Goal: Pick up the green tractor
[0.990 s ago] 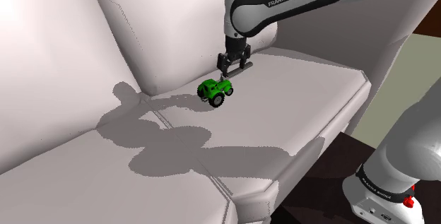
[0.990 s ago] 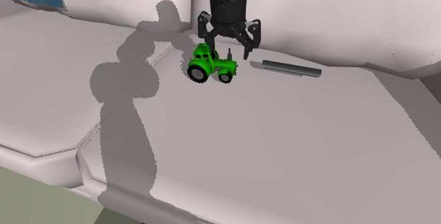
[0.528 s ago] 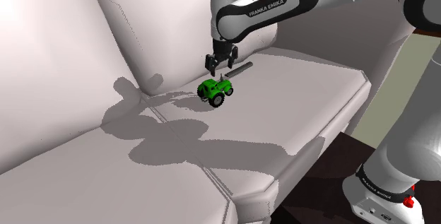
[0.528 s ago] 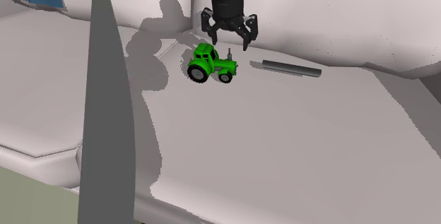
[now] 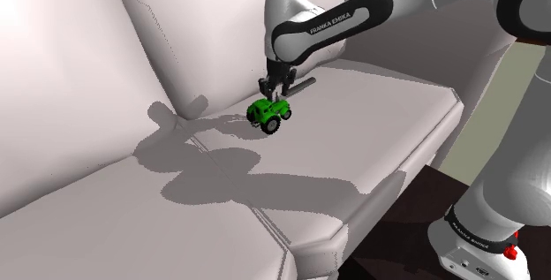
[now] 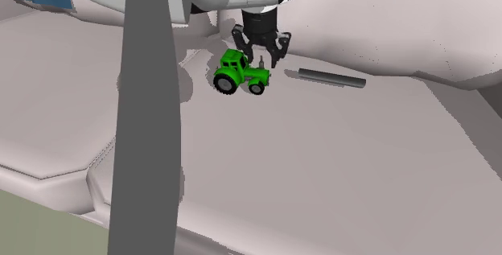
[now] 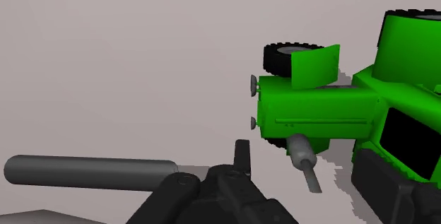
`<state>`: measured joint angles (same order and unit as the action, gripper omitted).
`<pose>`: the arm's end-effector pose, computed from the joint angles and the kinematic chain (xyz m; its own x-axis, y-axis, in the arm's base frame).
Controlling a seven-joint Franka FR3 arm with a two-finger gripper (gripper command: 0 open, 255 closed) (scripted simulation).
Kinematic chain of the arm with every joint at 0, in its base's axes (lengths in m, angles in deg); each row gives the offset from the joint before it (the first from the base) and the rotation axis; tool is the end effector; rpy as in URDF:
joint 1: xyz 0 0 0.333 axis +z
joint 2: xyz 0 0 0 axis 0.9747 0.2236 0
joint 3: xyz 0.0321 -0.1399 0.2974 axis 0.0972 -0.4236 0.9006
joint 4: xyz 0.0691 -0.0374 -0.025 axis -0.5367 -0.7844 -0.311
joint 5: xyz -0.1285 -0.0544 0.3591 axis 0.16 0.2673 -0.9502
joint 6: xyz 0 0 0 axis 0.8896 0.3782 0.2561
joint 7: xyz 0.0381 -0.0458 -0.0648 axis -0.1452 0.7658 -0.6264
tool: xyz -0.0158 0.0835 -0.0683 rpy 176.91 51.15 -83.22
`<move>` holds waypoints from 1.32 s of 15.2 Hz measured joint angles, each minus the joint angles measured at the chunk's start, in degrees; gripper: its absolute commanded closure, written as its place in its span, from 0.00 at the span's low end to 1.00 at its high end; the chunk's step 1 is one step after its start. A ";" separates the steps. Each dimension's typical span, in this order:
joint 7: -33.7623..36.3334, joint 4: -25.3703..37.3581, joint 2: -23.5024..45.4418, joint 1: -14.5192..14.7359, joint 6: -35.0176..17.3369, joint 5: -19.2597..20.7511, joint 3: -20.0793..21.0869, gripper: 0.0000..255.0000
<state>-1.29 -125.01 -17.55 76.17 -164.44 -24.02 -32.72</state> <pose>0.5973 0.1169 0.4691 0.9786 -0.0812 0.1889 -0.0864 -0.9961 0.0193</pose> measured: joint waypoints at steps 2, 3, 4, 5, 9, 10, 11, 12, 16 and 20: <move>0.00 0.00 0.22 0.02 -0.05 0.04 0.02 1.00; 0.00 0.04 0.25 0.02 -0.06 0.06 0.00 1.00; 0.00 0.04 0.26 0.02 -0.07 0.07 0.00 1.00; -0.01 0.05 0.26 0.01 -0.09 0.07 0.00 1.00; 0.04 -0.08 0.17 0.03 -0.10 0.07 0.01 1.00; 0.04 0.07 0.10 0.07 0.18 0.02 0.05 1.00; 0.00 0.52 0.01 0.10 0.78 -0.06 0.09 1.00; -0.20 0.86 -0.26 0.05 1.40 -0.21 0.09 1.00; -0.44 2.88 -0.87 0.11 4.03 -0.53 0.20 1.00; -0.91 5.33 -1.51 0.06 7.06 -0.90 0.23 1.00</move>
<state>-2.20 -119.68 -19.06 76.22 -157.38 -24.92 -32.49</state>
